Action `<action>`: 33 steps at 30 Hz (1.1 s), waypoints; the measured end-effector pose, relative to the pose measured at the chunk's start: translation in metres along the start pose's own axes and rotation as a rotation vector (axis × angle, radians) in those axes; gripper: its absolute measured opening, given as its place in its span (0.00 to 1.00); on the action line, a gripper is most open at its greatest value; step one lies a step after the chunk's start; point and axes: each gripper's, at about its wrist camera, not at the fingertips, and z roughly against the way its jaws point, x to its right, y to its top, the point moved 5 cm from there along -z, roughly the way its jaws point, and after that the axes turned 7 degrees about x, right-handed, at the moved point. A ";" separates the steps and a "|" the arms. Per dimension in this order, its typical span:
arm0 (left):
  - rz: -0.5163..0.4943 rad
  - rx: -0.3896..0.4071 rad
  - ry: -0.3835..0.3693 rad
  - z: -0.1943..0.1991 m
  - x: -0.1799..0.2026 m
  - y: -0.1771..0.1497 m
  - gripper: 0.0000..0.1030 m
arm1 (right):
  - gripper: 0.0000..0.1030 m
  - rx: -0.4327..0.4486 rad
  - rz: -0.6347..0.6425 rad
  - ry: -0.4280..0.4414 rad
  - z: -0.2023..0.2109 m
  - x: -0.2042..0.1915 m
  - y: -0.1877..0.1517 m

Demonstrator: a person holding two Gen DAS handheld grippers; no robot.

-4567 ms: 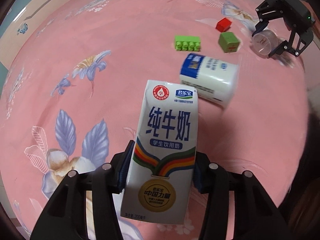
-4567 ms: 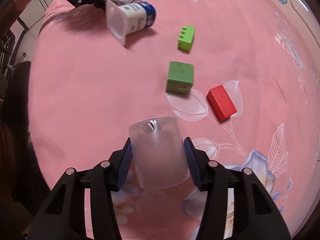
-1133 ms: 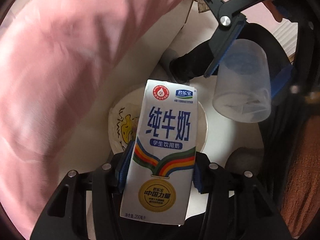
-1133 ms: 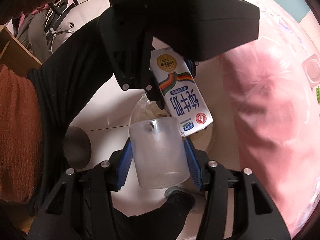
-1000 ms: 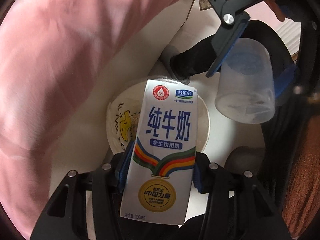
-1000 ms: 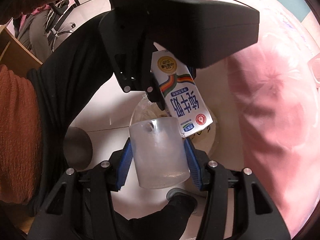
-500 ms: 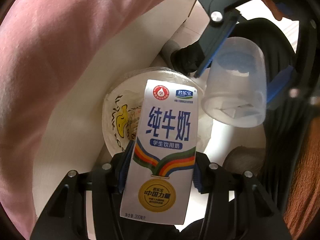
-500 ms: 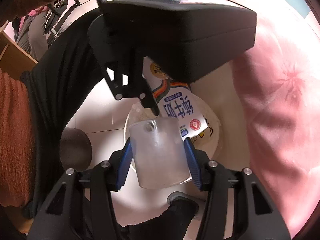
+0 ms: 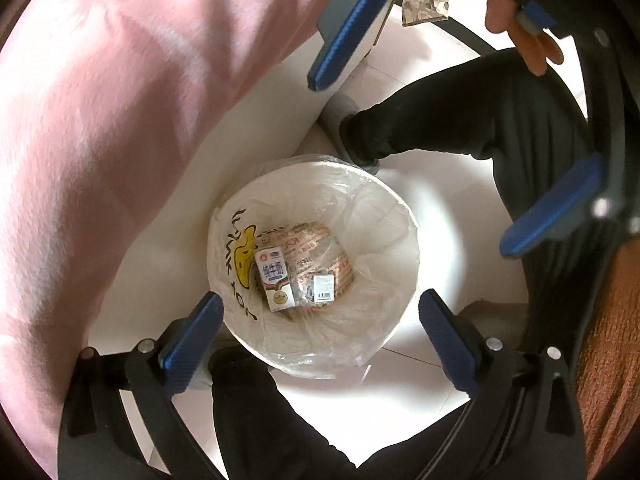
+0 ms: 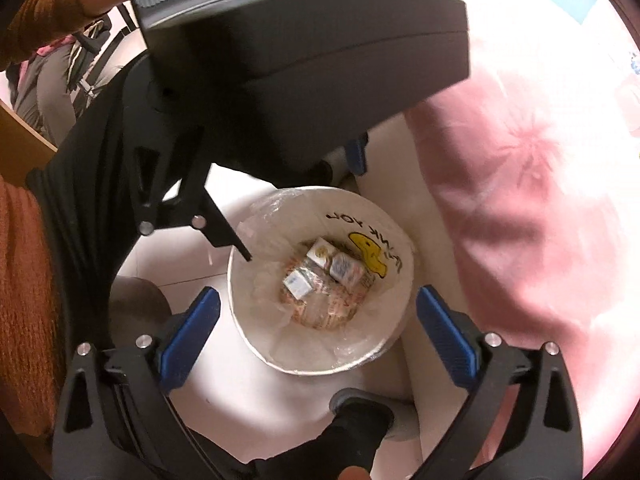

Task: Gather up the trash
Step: 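Move both open tools back over the bedspread toward the remaining items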

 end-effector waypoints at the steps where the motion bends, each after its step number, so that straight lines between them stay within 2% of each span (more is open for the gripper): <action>1: 0.001 0.000 0.000 0.000 -0.001 0.001 0.96 | 0.93 -0.002 0.001 0.000 0.001 -0.001 -0.001; 9: -0.001 0.004 0.015 0.002 0.005 0.002 0.96 | 0.93 -0.014 0.002 -0.014 0.009 -0.004 -0.004; 18: -0.015 0.014 0.057 0.016 0.014 0.004 0.96 | 0.93 0.001 -0.006 -0.069 0.024 -0.006 -0.003; 33: 0.011 0.138 0.171 0.075 0.018 0.029 0.96 | 0.93 0.034 -0.029 -0.246 0.089 0.006 -0.019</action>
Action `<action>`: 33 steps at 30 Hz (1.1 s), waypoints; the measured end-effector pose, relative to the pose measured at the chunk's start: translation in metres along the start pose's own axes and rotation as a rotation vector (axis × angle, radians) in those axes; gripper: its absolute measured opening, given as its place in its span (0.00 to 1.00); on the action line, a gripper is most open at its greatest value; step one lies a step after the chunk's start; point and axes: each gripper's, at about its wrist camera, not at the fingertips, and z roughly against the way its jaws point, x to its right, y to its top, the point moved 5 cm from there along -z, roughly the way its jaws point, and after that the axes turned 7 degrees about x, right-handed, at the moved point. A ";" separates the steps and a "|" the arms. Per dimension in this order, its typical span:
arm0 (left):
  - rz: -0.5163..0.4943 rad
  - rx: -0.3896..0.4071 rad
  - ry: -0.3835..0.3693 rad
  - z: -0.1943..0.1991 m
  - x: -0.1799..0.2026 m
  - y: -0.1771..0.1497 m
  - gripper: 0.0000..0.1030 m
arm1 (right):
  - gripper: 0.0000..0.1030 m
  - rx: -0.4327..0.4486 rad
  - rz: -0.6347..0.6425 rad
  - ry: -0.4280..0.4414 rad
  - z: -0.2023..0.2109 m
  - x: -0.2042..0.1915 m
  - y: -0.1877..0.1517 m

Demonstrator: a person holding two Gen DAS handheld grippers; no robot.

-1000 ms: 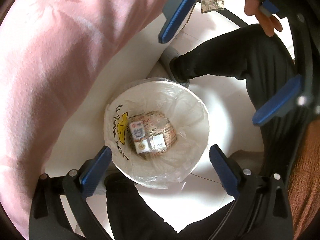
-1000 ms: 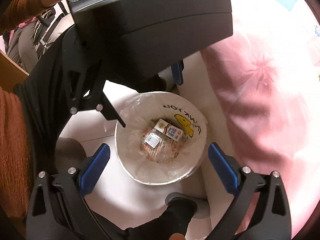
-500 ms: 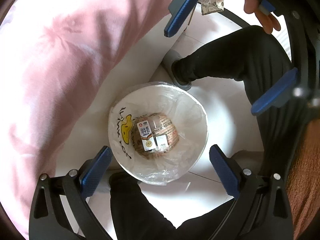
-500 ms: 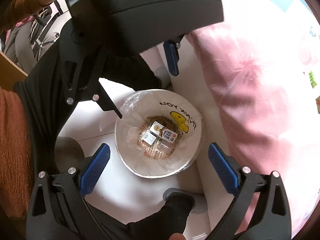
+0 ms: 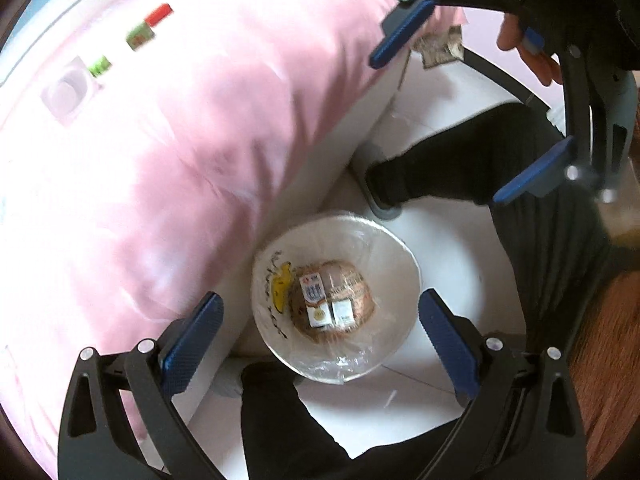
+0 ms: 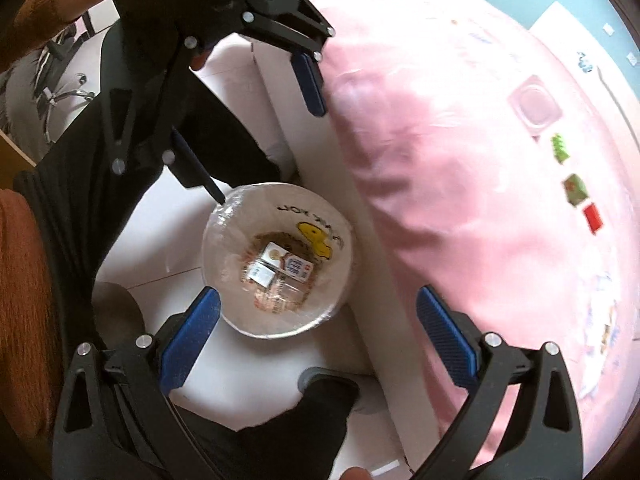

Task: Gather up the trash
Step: 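Move both open tools back over the bedspread toward the remaining items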

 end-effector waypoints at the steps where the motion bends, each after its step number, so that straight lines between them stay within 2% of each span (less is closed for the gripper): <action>1: 0.006 0.015 0.020 0.005 -0.001 0.004 0.96 | 0.93 0.001 -0.005 -0.014 0.006 0.004 0.000; 11: 0.079 0.139 0.158 0.044 -0.017 0.039 0.96 | 0.93 0.031 -0.028 -0.122 0.058 0.039 -0.003; 18: 0.139 0.185 0.231 0.062 -0.036 0.053 0.96 | 0.93 0.065 -0.054 -0.137 0.086 0.068 -0.001; 26: 0.178 0.224 0.255 0.084 -0.060 0.062 0.96 | 0.93 0.093 -0.099 -0.132 0.106 0.110 0.006; 33: 0.188 0.225 0.268 0.092 -0.092 0.074 0.96 | 0.93 0.073 -0.092 -0.104 0.108 0.142 0.012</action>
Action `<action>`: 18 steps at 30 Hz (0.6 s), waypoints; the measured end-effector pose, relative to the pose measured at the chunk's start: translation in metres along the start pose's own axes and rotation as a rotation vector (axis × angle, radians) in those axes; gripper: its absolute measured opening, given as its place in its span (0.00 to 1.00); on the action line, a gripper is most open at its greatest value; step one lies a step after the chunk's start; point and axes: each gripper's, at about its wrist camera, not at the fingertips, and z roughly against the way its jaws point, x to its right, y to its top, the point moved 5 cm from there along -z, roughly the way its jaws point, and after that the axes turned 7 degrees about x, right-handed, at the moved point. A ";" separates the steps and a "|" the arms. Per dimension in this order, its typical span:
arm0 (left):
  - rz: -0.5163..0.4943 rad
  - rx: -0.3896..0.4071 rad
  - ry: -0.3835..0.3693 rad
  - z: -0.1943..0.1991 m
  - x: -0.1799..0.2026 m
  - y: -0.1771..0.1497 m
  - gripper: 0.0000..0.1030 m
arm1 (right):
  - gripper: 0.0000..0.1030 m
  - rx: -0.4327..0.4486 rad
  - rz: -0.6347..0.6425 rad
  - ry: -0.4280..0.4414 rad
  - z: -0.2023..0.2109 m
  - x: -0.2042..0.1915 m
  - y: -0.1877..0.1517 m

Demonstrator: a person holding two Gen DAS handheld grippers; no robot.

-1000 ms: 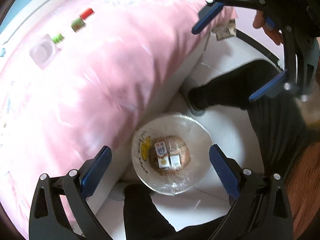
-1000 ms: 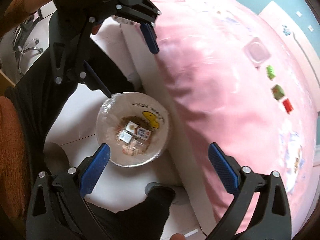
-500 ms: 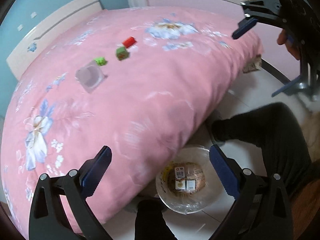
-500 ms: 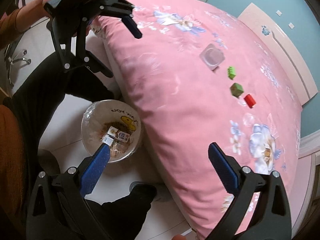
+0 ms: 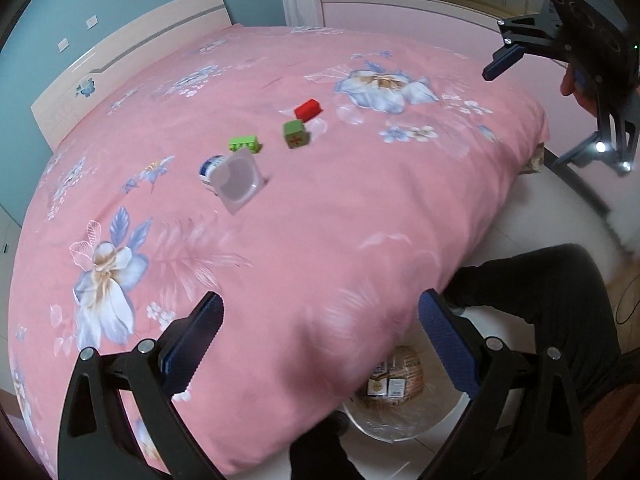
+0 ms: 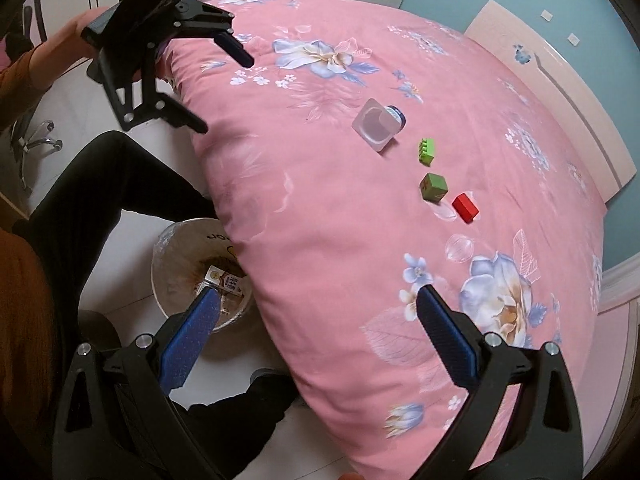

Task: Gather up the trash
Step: 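Move both open tools back over the bedspread toward the remaining items, then grasp the white yogurt cup with left tool while right tool grasps red block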

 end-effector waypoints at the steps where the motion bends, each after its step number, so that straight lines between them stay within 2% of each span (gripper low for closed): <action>1: 0.002 0.004 0.012 -0.002 -0.007 0.004 0.96 | 0.93 -0.005 0.001 -0.006 -0.002 0.006 0.002; 7: 0.016 -0.001 0.034 -0.015 -0.043 0.024 0.96 | 0.93 -0.009 0.004 -0.023 -0.014 0.045 0.016; 10: 0.011 -0.011 0.027 -0.026 -0.060 0.034 0.96 | 0.93 -0.040 -0.003 -0.014 -0.027 0.064 0.021; 18: -0.046 -0.090 -0.004 -0.069 -0.093 0.046 0.96 | 0.93 -0.084 -0.030 0.003 -0.063 0.113 0.031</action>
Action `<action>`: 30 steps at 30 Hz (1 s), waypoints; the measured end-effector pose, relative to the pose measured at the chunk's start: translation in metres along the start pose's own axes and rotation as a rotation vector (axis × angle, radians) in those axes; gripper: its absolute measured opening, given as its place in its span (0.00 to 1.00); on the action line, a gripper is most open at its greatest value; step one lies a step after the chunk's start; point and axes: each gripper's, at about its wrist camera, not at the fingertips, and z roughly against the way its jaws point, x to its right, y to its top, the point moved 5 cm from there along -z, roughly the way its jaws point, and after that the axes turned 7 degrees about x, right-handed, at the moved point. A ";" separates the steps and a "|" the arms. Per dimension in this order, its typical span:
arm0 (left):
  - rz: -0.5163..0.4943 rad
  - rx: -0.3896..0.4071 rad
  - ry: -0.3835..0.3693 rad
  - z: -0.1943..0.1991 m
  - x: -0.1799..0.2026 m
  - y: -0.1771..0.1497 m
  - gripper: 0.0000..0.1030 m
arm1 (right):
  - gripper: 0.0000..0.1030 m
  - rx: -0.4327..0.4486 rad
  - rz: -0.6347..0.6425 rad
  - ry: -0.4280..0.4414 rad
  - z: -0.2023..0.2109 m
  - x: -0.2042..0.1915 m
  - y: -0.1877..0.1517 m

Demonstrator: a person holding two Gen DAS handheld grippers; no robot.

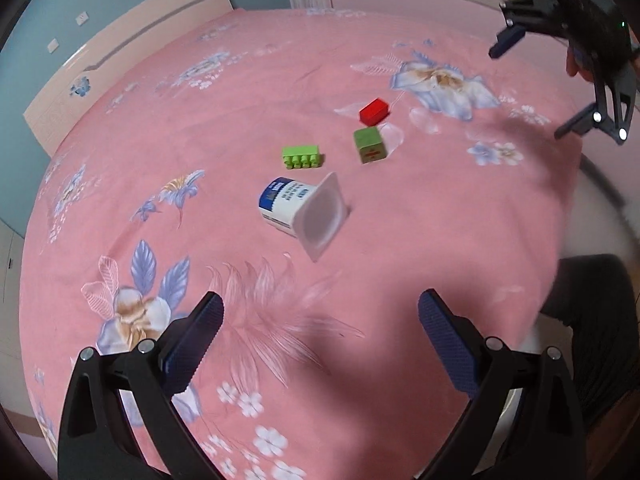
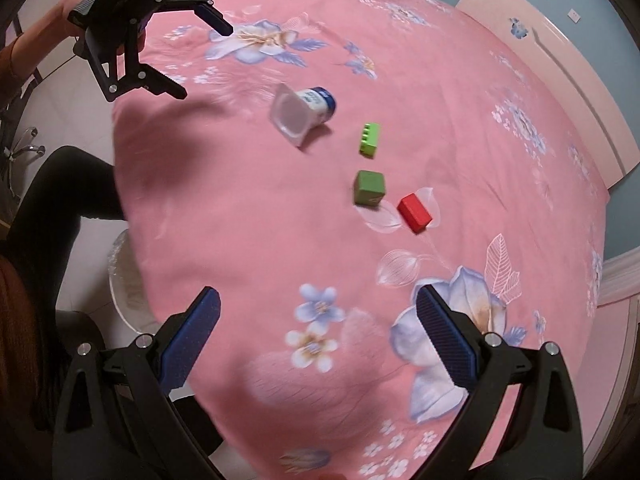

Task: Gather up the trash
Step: 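Grasp the white yogurt cup with left tool while right tool grasps red block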

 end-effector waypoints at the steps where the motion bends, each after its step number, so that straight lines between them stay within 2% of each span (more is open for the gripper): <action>1: -0.006 -0.003 -0.014 -0.005 -0.002 0.003 0.96 | 0.93 -0.005 0.004 0.006 -0.005 0.005 0.001; 7: -0.042 -0.034 -0.055 -0.033 -0.011 0.017 0.96 | 0.93 -0.027 0.032 0.025 -0.033 0.028 0.010; 9: -0.047 -0.052 -0.092 -0.043 -0.014 0.020 0.96 | 0.93 -0.045 0.033 0.033 -0.042 0.036 0.011; 16: -0.072 -0.077 -0.117 -0.071 -0.025 0.030 0.96 | 0.93 -0.078 0.043 0.053 -0.071 0.061 0.015; 23: -0.131 -0.109 -0.179 -0.099 -0.026 0.033 0.96 | 0.93 -0.111 0.070 0.090 -0.099 0.073 0.020; 30: -0.142 -0.116 -0.227 -0.117 -0.024 0.035 0.96 | 0.93 -0.143 0.089 0.105 -0.130 0.086 0.024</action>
